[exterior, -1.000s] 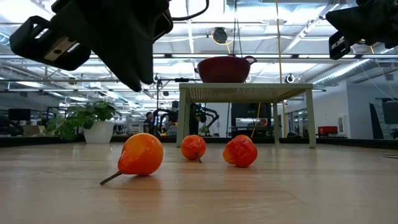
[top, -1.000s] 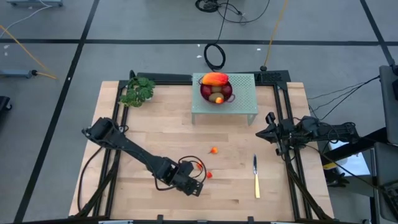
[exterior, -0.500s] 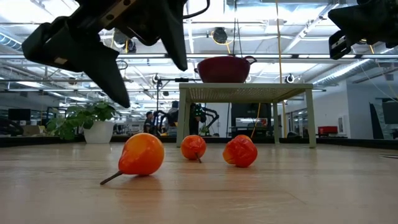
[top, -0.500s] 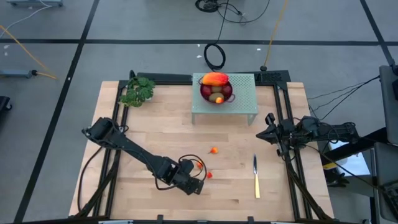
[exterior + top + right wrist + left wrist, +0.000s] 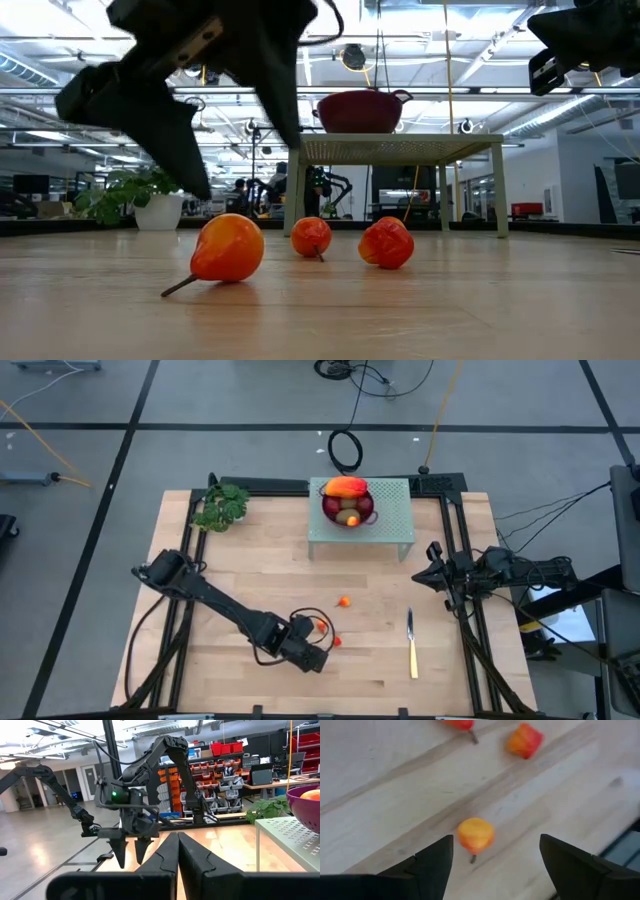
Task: Pick & Place Fruit
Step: Put the pear into the strainer bowl on the shelf
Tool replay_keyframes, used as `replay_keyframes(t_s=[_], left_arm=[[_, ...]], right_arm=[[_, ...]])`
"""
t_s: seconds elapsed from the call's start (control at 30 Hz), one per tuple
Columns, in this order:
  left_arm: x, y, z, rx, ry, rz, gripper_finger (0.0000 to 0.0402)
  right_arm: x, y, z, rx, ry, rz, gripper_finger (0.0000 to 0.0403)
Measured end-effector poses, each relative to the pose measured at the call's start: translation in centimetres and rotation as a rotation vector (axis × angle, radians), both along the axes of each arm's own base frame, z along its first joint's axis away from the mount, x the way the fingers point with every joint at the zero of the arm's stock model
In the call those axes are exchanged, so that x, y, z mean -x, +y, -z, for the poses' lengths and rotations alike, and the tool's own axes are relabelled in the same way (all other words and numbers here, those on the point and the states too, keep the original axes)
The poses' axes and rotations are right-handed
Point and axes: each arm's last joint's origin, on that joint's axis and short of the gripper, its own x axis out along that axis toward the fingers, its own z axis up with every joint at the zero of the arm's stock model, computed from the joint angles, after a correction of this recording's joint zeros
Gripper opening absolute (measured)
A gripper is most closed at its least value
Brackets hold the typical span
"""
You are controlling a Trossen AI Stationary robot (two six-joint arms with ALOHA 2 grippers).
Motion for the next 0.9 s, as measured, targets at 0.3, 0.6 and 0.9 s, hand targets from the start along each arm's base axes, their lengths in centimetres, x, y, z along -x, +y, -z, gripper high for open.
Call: replay_keyframes(t_s=[0.3,0.6,0.9], left_arm=[[-0.5,0.1,2.3,0.056,0.096,0.049,0.0278],[-0.8,-0.1,4.0,0.054,0.133,0.062,0.0275],[-1.1,0.3,4.2,0.059,0.14,0.044,0.0275]], right_arm=[[0.0,0.0,0.0,-0.001,-0.001,0.003,0.0],[0.0,0.0,0.0,-0.001,0.0,0.004,0.0],[0.0,0.0,0.0,-0.001,0.0,0.004,0.0]])
